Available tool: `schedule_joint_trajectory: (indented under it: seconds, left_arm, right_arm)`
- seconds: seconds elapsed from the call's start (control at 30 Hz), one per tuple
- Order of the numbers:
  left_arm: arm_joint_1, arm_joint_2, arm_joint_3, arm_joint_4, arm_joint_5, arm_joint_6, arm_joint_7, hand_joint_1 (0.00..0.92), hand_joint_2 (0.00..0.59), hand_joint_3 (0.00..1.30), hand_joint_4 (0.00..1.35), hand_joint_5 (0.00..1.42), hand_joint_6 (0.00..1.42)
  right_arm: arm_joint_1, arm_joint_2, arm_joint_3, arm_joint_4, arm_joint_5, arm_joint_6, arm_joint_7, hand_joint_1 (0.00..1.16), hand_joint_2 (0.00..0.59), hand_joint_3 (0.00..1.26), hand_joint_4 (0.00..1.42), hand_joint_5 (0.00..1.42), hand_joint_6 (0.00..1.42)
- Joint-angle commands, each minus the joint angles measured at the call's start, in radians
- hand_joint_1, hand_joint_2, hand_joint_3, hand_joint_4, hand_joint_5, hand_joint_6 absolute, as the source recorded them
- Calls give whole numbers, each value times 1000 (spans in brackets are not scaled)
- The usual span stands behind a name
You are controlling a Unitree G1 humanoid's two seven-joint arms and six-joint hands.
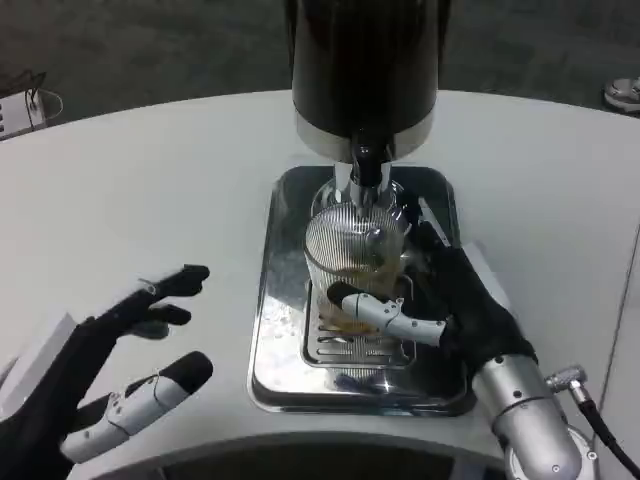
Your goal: Grasp the cup under the faucet to collect the drink, then remove the cup.
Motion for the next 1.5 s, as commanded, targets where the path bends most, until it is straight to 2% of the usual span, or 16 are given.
schedule_joint_trajectory:
  seconds: [0.03,0.37,0.6,0.8,1.1,1.3,1.47,1.5]
  left_arm:
    - [42,16,8,-6,7,9,-11,44,110,259,233,338,384]
    - [85,26,16,-7,11,13,-12,46,110,264,243,338,367]
    - [99,28,13,-15,13,25,-15,46,111,272,257,352,366]
    - [99,32,10,-13,17,34,-17,46,111,276,263,353,365]
    - [95,41,5,-7,15,53,-22,46,111,286,279,360,365]
    - [81,44,1,5,14,58,-30,46,111,290,279,363,365]
    - [77,47,1,16,10,56,-35,46,111,293,280,364,365]
    - [76,47,1,18,10,55,-36,46,111,294,281,364,365]
  right_arm:
    - [-18,16,11,27,16,-17,-2,792,207,0,0,29,47]
    - [-19,36,54,31,-15,-10,-27,792,207,0,5,70,61]
    - [-22,75,85,54,-44,-2,-86,800,217,0,34,96,63]
    - [-37,106,100,85,-72,7,-138,805,218,0,15,88,49]
    - [-70,128,110,150,-87,6,-186,806,218,0,4,86,34]
    - [-87,160,124,197,-116,15,-249,806,218,34,109,177,104]
    - [-90,190,126,215,-134,23,-306,829,213,188,267,328,255]
    - [-89,196,127,216,-137,24,-321,833,217,249,328,379,306]
